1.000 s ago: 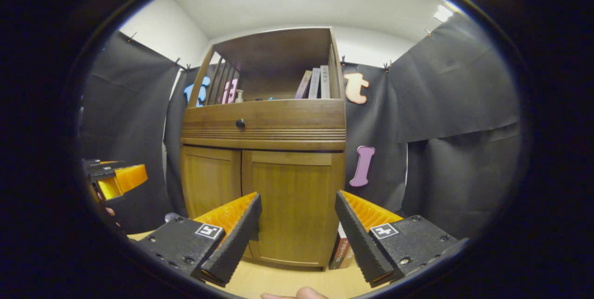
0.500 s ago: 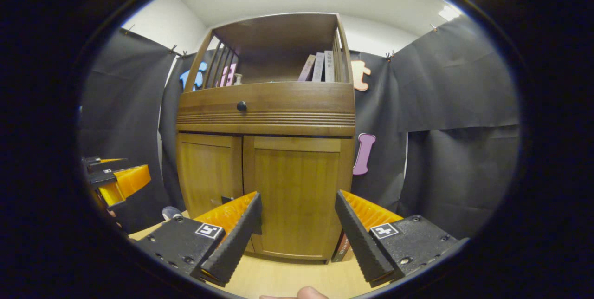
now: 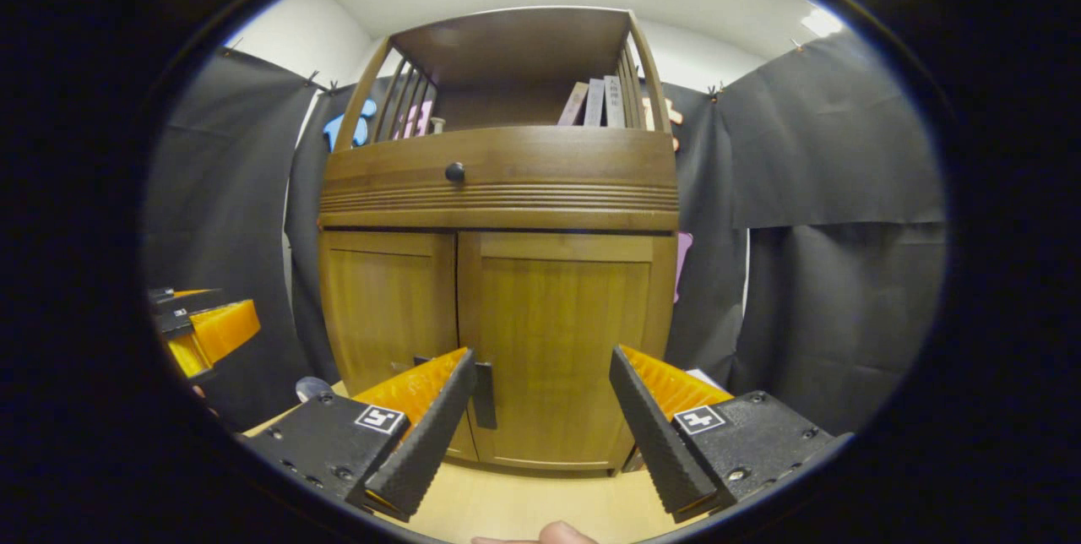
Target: Open the right door of the double-door shoe cabinet with the right hand, and open the left door with the left hand.
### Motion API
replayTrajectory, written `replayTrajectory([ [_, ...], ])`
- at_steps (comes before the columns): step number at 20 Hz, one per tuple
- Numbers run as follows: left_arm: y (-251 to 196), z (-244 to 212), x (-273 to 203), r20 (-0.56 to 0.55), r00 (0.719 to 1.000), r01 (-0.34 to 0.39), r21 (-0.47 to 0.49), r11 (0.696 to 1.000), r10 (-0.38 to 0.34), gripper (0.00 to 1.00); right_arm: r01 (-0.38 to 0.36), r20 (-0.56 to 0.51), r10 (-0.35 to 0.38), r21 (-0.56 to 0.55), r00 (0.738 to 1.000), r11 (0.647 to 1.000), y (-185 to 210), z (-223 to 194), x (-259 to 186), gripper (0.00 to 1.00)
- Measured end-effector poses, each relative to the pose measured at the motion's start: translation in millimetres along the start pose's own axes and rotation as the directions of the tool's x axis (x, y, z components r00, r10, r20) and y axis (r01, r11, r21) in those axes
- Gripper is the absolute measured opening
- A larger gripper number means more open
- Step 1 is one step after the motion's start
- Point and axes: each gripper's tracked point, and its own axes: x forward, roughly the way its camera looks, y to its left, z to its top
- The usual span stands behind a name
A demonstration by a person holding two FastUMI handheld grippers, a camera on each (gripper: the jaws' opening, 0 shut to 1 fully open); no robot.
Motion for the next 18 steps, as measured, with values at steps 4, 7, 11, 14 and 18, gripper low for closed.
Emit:
replayTrajectory([
  [4,15.2,-3.7,0.0,-0.003,1.000,-0.027,0.004,1.000,0.027,0.95,-0.005,-0.008,0.005,-0.003,1.000,1.000,9.7,-5.4,12.5,1.00],
  [7,24.8,-2.7,-1.0,0.009,0.999,-0.046,0.005,0.999,0.046,0.95,-0.001,-0.021,0.001,-0.005,1.000,1.000,13.6,-8.9,24.5,1.00],
  [11,37.3,-3.9,-4.2,0.015,0.997,-0.070,-0.005,0.998,0.070,0.98,0.002,-0.037,-0.003,-0.015,0.999,1.000,21.0,-17.3,42.3,1.00],
  [14,45.8,-3.0,-6.9,0.024,0.996,-0.087,0.002,0.996,0.087,0.95,-0.003,-0.046,0.002,-0.020,0.999,1.000,31.1,-22.4,55.2,1.00],
  [18,54.9,-2.5,-11.5,0.033,0.994,-0.102,0.017,0.995,0.101,0.95,-0.019,-0.067,0.017,-0.025,0.998,0.999,44.7,-35.8,73.6,1.00],
])
